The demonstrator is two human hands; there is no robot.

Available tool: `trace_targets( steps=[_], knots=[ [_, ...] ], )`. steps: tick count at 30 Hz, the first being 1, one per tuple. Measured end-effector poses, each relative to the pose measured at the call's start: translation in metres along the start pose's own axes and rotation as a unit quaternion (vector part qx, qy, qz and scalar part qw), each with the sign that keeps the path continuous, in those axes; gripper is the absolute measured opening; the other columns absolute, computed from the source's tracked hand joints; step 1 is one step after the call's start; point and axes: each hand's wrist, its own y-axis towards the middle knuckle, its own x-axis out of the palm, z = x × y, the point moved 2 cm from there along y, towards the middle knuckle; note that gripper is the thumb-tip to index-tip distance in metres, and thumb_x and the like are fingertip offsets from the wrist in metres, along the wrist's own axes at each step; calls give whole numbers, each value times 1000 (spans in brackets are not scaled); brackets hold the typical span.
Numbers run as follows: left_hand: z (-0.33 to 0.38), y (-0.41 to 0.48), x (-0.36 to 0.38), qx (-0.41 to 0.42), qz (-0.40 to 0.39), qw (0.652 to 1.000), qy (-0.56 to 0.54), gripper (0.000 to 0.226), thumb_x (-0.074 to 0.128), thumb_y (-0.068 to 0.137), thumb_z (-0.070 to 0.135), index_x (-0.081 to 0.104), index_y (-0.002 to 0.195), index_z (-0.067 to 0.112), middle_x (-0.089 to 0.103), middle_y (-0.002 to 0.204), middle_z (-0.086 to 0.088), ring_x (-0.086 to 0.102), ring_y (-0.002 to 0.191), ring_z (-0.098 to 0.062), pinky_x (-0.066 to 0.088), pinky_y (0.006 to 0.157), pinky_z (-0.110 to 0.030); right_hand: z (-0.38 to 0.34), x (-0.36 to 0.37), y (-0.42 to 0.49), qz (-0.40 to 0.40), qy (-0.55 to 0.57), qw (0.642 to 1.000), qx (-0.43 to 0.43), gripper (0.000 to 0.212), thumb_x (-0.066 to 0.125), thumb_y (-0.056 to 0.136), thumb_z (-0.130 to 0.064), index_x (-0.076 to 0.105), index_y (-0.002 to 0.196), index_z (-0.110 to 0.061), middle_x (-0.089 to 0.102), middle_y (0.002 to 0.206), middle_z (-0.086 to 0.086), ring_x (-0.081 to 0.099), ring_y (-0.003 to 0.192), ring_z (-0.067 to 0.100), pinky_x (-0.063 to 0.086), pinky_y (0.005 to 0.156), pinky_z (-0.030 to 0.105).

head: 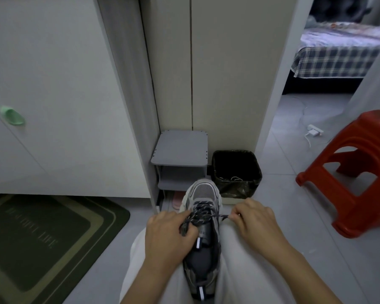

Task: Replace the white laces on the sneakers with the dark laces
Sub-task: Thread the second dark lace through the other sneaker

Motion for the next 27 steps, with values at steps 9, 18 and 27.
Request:
trace_targets(
  steps=[9, 18, 27],
  knots=[
    [-2, 0, 1, -31, -7, 999, -7, 36, 49, 66, 42, 68, 91, 25, 54, 58, 11, 54, 62, -15, 46, 71, -33, 17, -9, -7, -10, 39, 999, 34, 15, 44, 95, -36, 47, 82, -32, 48, 96, -9, 47, 97, 12, 24, 76, 29],
    [-15, 18, -9, -12, -28, 982, -185, 47, 41, 82, 58, 36, 56, 20, 35, 47, 5, 35, 48, -8, 28, 51, -26, 25, 1, -8, 20, 111, 992, 56, 38, 42, 91, -47, 56, 69, -19, 55, 80, -6, 49, 79, 10, 37, 77, 32],
    [-38, 13, -15, 3, -66, 974, -216, 46, 49, 82, 52, 36, 54, 18, 32, 49, 7, 32, 49, -5, 25, 49, -20, 25, 3, -8, 20, 137, 987, 75, 42, 51, 90, -42, 44, 56, -19, 49, 62, -5, 45, 62, 7, 32, 66, 28]
  ],
)
